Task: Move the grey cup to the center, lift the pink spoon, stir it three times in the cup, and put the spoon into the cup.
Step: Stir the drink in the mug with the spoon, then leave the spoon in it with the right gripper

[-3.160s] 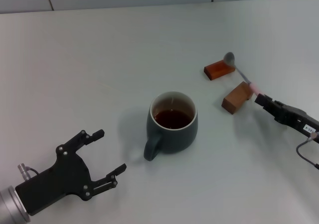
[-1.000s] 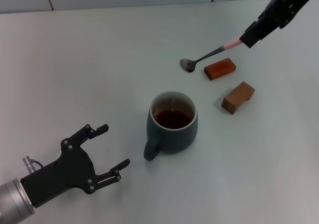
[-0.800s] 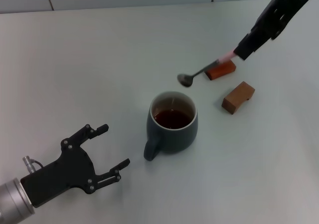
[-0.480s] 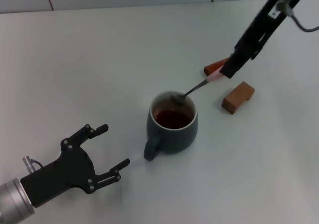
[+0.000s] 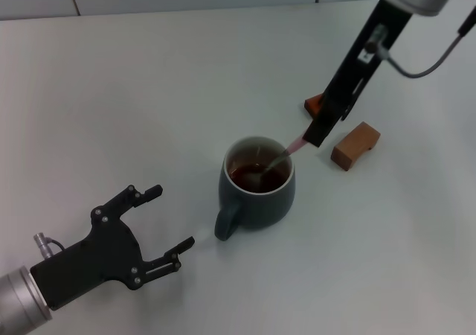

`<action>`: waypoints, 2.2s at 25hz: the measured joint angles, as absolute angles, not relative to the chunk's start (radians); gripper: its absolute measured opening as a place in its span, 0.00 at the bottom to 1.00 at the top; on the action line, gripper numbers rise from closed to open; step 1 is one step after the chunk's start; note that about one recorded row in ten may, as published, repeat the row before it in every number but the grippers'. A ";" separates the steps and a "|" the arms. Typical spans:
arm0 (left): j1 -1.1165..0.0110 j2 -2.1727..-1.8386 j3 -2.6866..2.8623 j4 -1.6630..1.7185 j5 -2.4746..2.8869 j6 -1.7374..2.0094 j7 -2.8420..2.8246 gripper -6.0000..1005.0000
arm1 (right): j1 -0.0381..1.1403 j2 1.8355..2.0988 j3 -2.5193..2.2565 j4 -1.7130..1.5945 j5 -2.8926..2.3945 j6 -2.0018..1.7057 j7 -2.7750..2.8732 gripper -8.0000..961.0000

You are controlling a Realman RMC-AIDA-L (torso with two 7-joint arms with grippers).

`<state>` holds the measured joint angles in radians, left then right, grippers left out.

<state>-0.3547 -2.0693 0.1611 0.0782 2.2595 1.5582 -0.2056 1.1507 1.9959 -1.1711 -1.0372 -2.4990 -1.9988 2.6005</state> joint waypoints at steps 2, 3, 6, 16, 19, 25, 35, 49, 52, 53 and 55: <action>-0.354 -2.069 0.161 0.078 2.260 1.558 -0.206 0.84 | 1.165 2.008 -1.172 -1.004 -2.512 -1.973 2.585 0.14; -0.354 -2.069 0.161 0.078 2.260 1.558 -0.206 0.84 | 1.171 2.011 -1.172 -0.992 -2.517 -1.960 2.580 0.14; -0.354 -2.069 0.161 0.078 2.260 1.559 -0.206 0.84 | 1.191 2.014 -1.171 -0.953 -2.547 -1.918 2.568 0.14; -0.355 -2.069 0.171 0.078 2.261 1.559 -0.206 0.84 | 1.198 2.000 -1.160 -0.936 -2.600 -1.942 2.557 0.15; -0.355 -2.070 0.172 0.078 2.261 1.557 -0.206 0.84 | 1.199 2.013 -1.159 -0.933 -2.556 -1.962 2.539 0.15; -0.356 -2.070 0.172 0.078 2.261 1.557 -0.206 0.84 | 1.209 2.012 -1.160 -0.932 -2.560 -1.925 2.533 0.15; -0.359 -2.071 0.172 0.078 2.261 1.558 -0.206 0.84 | 1.222 2.013 -1.168 -0.919 -2.619 -1.973 2.524 0.15; -0.357 -2.071 0.173 0.078 2.261 1.560 -0.206 0.84 | 1.249 2.033 -1.157 -0.909 -2.702 -1.907 2.514 0.15; -0.355 -2.071 0.173 0.078 2.261 1.560 -0.206 0.84 | 1.239 2.039 -1.156 -0.909 -2.685 -1.931 2.508 0.15; -0.355 -2.071 0.173 0.078 2.261 1.560 -0.206 0.84 | 1.237 2.043 -1.156 -0.911 -2.665 -1.939 2.500 0.15; -0.355 -2.071 0.173 0.078 2.261 1.561 -0.206 0.84 | 1.236 2.052 -1.162 -0.929 -2.638 -1.944 2.491 0.15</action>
<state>-0.3550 -2.0708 0.1733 0.0781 2.2611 1.5606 -0.2055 1.2359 2.0520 -1.1625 -0.9286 -2.6378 -1.9437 2.4914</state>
